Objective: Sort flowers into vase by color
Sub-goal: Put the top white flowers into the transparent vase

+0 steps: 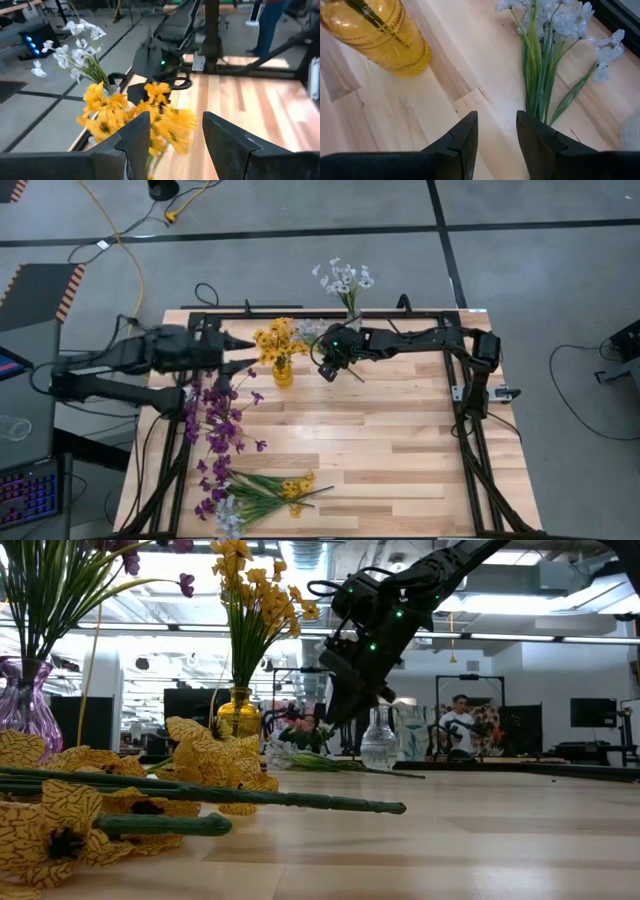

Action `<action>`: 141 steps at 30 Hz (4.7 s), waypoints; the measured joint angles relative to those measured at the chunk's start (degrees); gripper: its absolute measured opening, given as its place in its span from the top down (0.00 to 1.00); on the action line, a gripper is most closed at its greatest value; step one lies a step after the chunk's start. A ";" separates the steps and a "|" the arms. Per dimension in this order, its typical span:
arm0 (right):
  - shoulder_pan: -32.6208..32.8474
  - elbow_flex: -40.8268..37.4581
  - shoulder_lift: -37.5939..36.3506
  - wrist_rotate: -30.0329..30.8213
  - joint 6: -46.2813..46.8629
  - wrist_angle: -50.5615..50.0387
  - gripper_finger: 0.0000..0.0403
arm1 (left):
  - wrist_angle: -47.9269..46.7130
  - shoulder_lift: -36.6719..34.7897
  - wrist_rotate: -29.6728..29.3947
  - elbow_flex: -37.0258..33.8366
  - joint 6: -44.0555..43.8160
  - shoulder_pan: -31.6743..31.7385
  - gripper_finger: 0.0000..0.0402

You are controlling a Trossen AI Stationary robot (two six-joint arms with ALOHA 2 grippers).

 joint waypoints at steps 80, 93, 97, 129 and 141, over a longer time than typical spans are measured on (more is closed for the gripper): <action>6.45 -0.07 -16.89 3.26 -3.23 -14.57 0.92 | 1.26 -44.96 19.68 -29.60 -5.74 30.17 0.58; 8.39 -13.07 -28.95 11.36 -7.43 3.58 0.92 | 1.96 -45.23 20.78 -34.79 -7.98 30.15 0.58; 7.88 -19.51 -32.51 12.10 -10.40 14.54 0.92 | 2.15 -45.25 20.99 -34.75 -8.02 30.15 0.58; -7.20 -36.61 -19.13 3.87 -35.02 89.03 0.92 | 2.11 -45.23 20.73 -34.71 -7.82 29.95 0.58; -11.16 -36.61 -11.42 2.43 -35.05 103.16 0.92 | 2.10 -45.23 20.68 -34.71 -7.81 29.95 0.58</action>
